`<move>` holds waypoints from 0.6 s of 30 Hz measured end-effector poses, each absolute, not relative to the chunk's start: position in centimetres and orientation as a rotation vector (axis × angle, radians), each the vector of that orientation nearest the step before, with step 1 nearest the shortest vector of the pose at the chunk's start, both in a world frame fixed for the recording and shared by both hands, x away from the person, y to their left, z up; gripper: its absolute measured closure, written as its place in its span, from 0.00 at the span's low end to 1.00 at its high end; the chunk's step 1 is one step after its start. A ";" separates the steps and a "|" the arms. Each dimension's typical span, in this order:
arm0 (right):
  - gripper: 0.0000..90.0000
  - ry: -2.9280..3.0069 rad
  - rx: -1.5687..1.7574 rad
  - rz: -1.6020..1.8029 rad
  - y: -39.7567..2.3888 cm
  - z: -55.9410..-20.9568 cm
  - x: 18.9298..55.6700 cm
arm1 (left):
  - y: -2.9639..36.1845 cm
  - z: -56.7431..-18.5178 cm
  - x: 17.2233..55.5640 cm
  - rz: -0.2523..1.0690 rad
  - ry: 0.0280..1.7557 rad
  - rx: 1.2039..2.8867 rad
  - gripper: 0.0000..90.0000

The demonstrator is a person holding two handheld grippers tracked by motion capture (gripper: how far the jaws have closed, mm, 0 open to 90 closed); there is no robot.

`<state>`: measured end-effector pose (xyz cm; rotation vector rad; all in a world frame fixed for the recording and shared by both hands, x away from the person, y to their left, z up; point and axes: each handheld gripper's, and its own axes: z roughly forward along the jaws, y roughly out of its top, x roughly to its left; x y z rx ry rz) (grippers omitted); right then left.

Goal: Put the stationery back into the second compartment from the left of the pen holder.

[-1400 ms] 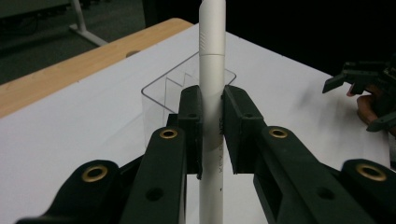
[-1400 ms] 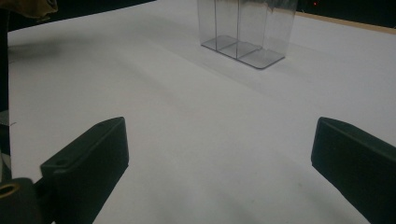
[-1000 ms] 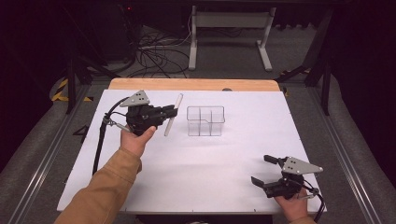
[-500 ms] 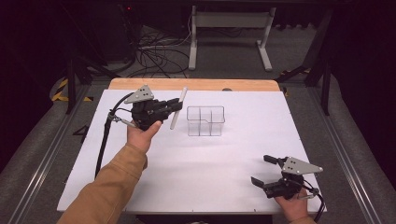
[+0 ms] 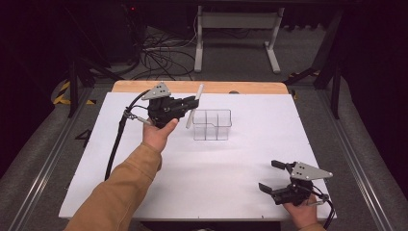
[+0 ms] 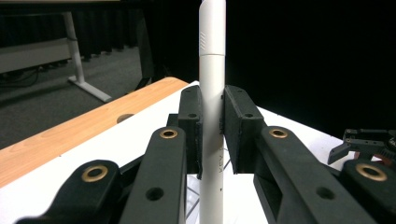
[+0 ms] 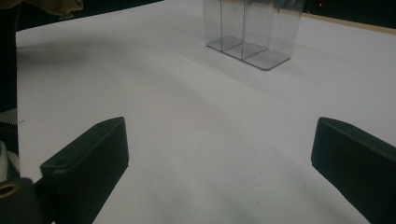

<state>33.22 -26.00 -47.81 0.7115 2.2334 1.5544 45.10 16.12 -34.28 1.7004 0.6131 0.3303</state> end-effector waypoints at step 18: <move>0.05 2.234 0.708 1.562 -26.0 -47.8 33.2 | 13.6 -35.0 47.2 0.354 0.626 1.677 0.87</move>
